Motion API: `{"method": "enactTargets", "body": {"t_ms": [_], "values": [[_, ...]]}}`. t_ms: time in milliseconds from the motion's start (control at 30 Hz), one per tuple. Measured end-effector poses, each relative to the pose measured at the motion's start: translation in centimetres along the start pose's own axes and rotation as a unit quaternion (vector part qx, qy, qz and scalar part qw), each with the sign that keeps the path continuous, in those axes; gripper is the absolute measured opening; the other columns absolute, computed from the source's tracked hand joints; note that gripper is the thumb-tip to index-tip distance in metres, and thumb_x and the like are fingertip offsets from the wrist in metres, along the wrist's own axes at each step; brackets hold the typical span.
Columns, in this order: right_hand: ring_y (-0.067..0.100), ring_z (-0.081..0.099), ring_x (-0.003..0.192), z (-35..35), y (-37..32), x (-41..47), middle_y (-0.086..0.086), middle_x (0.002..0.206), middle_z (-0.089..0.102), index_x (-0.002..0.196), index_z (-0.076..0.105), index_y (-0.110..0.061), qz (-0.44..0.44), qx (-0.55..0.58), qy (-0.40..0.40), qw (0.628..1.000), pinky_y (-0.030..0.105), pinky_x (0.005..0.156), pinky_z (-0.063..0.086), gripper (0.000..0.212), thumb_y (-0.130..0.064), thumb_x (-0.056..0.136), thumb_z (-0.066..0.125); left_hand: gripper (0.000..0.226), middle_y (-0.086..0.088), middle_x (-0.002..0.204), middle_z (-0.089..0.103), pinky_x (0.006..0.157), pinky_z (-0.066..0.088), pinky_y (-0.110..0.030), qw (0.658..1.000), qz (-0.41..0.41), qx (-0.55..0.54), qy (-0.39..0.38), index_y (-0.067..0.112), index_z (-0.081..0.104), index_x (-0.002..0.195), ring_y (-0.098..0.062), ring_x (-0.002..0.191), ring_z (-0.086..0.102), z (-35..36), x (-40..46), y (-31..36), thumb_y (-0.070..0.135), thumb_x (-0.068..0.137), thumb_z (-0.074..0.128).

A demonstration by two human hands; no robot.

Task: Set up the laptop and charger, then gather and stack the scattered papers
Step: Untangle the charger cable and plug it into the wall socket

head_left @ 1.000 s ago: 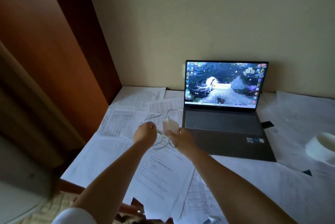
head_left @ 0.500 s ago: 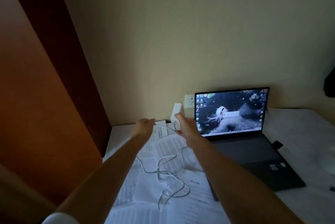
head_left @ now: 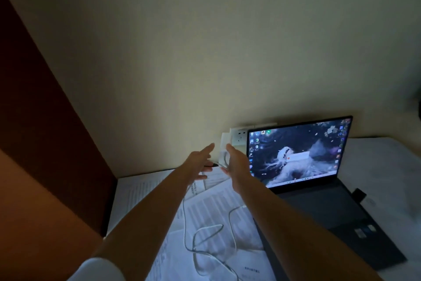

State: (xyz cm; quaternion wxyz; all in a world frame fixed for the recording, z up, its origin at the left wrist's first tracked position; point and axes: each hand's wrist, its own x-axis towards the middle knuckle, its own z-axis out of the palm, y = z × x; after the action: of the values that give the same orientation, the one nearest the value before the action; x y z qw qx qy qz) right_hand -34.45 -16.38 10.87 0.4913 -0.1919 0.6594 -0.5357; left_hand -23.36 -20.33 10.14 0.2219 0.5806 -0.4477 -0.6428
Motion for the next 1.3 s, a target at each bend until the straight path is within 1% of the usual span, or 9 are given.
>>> {"method": "enactTargets", "body": {"t_ms": [100, 233, 367, 533, 700, 833, 1067, 1200, 1300], "values": [[0.018, 0.060, 0.084, -0.3, 0.9, 1.4, 0.005, 0.092, 0.059, 0.095, 0.058, -0.013, -0.053, -0.046, -0.015, 0.997, 0.036, 0.082, 0.053, 0.012, -0.024, 0.094, 0.054, 0.059, -0.005, 0.088, 0.067, 0.088, 0.048, -0.034, 0.996, -0.010, -0.022, -0.082, 0.009, 0.063, 0.104, -0.017, 0.082, 0.061, 0.8, 2.9, 0.7, 0.062, 0.079, 0.062], [0.016, 0.056, 0.080, -2.1, 1.0, 2.9, 0.003, 0.089, 0.059, 0.106, 0.060, -0.004, -0.097, -0.169, -0.044, 0.980, 0.032, 0.075, 0.049, 0.029, -0.029, 0.097, 0.048, 0.050, -0.008, 0.085, 0.066, 0.090, 0.049, -0.032, 0.990, -0.021, -0.066, -0.126, 0.005, 0.066, 0.097, -0.018, 0.077, 0.061, 1.8, 5.6, 1.0, 0.049, 0.073, 0.074], [0.026, 0.059, 0.069, -3.5, -0.1, 2.9, 0.013, 0.073, 0.062, 0.078, 0.062, -0.004, -0.264, -0.419, 0.071, 0.866, 0.035, 0.068, 0.047, 0.041, -0.030, 0.100, 0.038, 0.042, -0.008, 0.083, 0.067, 0.069, 0.047, -0.025, 0.990, -0.009, -0.078, -0.113, 0.003, 0.066, 0.097, -0.017, 0.069, 0.061, 2.9, 7.1, 1.0, 0.041, 0.079, 0.072], [0.018, 0.050, 0.060, -3.4, 0.4, 2.2, 0.004, 0.061, 0.049, 0.071, 0.056, -0.009, -0.317, -0.382, 0.127, 0.859, 0.030, 0.059, 0.039, 0.041, -0.030, 0.098, 0.034, 0.041, -0.008, 0.082, 0.070, 0.064, 0.054, -0.025, 0.990, -0.027, -0.090, -0.107, 0.004, 0.067, 0.090, -0.017, 0.070, 0.067, 5.1, 7.8, 1.8, 0.044, 0.079, 0.072], [0.018, 0.060, 0.101, -3.7, 2.9, 1.7, 0.005, 0.107, 0.062, 0.112, 0.060, -0.010, -0.241, -0.448, 0.083, 0.857, 0.025, 0.087, 0.042, 0.030, -0.021, 0.102, 0.034, 0.041, -0.014, 0.097, 0.058, 0.094, 0.048, -0.035, 0.988, -0.051, -0.079, -0.119, 0.007, 0.061, 0.088, -0.024, 0.089, 0.057, 5.7, 9.4, 2.0, 0.040, 0.072, 0.080], [0.015, 0.053, 0.117, -3.4, 3.5, 2.4, 0.002, 0.132, 0.050, 0.133, 0.050, -0.015, -0.204, -0.374, 0.078, 0.901, 0.013, 0.089, 0.032, 0.036, -0.016, 0.097, 0.045, 0.030, -0.011, 0.087, 0.066, 0.078, 0.053, -0.031, 0.988, -0.049, -0.076, -0.127, 0.006, 0.061, 0.091, -0.021, 0.076, 0.064, 5.9, 10.3, 2.3, 0.033, 0.083, 0.071], [0.009, 0.048, 0.107, -2.2, 6.2, 2.3, 0.001, 0.116, 0.054, 0.120, 0.057, -0.009, -0.281, -0.262, 0.161, 0.909, 0.029, 0.100, 0.040, 0.029, -0.015, 0.096, 0.042, 0.036, -0.016, 0.094, 0.059, 0.080, 0.054, -0.036, 0.981, -0.071, -0.109, -0.143, 0.000, 0.057, 0.095, -0.028, 0.083, 0.061, 7.0, 10.7, 2.6, 0.031, 0.083, 0.071], [0.021, 0.054, 0.112, -2.0, 7.4, 2.4, 0.007, 0.115, 0.060, 0.113, 0.062, -0.008, -0.292, -0.241, 0.191, 0.906, 0.028, 0.097, 0.040, 0.033, -0.021, 0.095, 0.037, 0.039, -0.014, 0.093, 0.062, 0.068, 0.054, -0.033, 0.980, -0.071, -0.109, -0.153, 0.000, 0.057, 0.106, -0.025, 0.081, 0.062, 7.0, 11.1, 2.6, 0.029, 0.083, 0.071], [0.030, 0.059, 0.102, -2.8, 6.5, 2.7, 0.009, 0.108, 0.065, 0.104, 0.066, -0.009, -0.365, -0.294, 0.246, 0.848, 0.026, 0.087, 0.037, 0.032, -0.020, 0.090, 0.039, 0.046, -0.015, 0.096, 0.062, 0.069, 0.054, -0.034, 0.979, -0.065, -0.113, -0.154, 0.000, 0.056, 0.116, -0.026, 0.084, 0.063, 7.2, 11.5, 2.3, 0.027, 0.083, 0.072]]}}
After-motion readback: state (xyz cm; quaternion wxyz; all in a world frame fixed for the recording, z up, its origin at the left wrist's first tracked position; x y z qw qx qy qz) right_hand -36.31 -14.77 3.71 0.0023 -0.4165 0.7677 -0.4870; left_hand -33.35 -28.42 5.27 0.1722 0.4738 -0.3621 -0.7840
